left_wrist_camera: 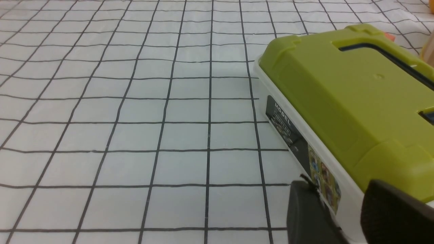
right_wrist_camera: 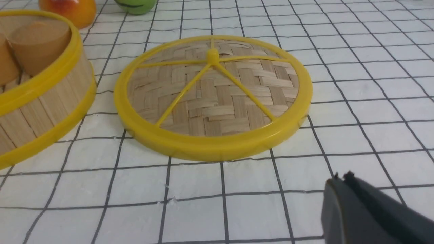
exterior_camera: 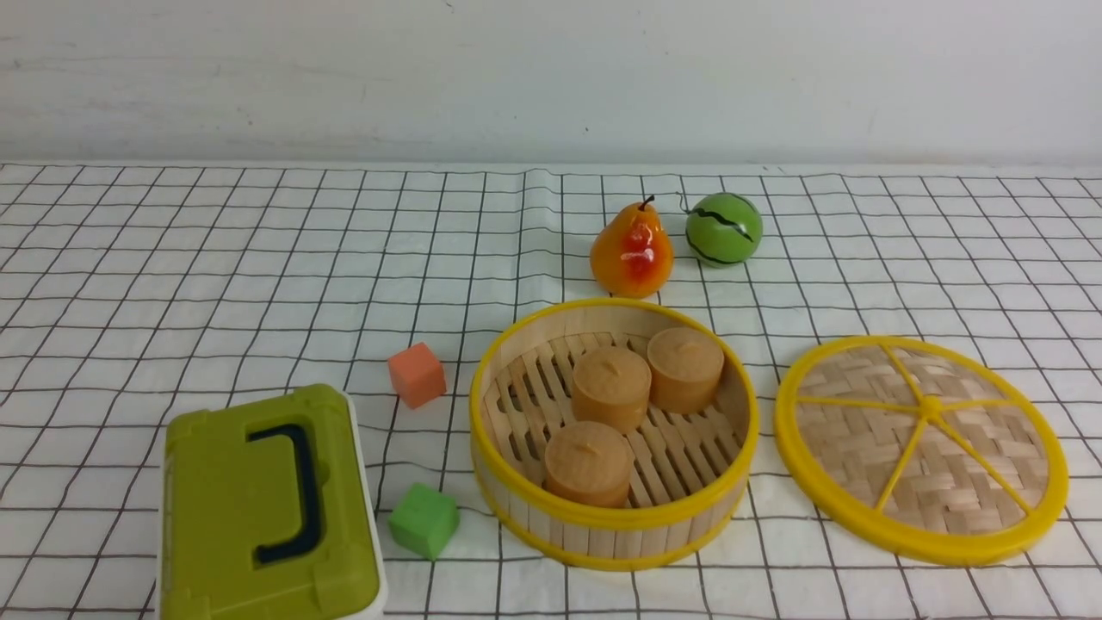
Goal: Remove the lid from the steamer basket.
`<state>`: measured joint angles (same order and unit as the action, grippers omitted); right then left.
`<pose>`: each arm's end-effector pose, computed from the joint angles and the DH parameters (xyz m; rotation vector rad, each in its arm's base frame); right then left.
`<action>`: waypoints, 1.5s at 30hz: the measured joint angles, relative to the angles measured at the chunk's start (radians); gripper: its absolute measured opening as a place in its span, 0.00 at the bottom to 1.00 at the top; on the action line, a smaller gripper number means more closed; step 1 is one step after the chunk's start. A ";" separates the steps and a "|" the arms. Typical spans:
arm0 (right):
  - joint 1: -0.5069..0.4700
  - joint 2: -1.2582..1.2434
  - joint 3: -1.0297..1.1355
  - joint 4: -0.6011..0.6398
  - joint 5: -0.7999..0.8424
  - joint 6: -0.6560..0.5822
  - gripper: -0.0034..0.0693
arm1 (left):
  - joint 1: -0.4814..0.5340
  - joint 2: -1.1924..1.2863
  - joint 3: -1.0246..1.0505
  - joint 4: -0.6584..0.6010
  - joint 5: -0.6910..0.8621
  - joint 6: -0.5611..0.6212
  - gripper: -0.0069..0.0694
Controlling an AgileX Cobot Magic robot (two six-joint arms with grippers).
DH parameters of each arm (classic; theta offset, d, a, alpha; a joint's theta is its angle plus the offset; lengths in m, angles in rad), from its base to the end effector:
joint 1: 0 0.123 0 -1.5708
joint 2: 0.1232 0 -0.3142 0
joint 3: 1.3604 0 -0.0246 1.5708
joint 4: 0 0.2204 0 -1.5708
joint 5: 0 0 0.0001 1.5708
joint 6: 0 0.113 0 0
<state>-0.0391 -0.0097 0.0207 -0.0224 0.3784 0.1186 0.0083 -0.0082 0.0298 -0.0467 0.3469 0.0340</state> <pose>0.0135 -0.0015 0.1662 0.1338 1.8682 0.0327 0.0147 -0.0017 0.1666 -0.0058 1.8517 -0.0158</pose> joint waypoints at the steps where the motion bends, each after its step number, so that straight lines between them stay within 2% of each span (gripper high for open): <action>1: 0.000 0.000 -0.001 0.000 0.001 0.000 0.03 | 0.000 0.000 0.000 0.000 0.000 0.000 0.40; 45: 0.000 0.000 -0.001 0.005 0.005 0.000 0.07 | 0.000 0.000 0.000 0.000 0.000 0.000 0.40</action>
<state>-0.0391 -0.0097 0.0195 -0.0170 0.3834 0.1186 0.0083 -0.0082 0.0298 -0.0467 0.3469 0.0340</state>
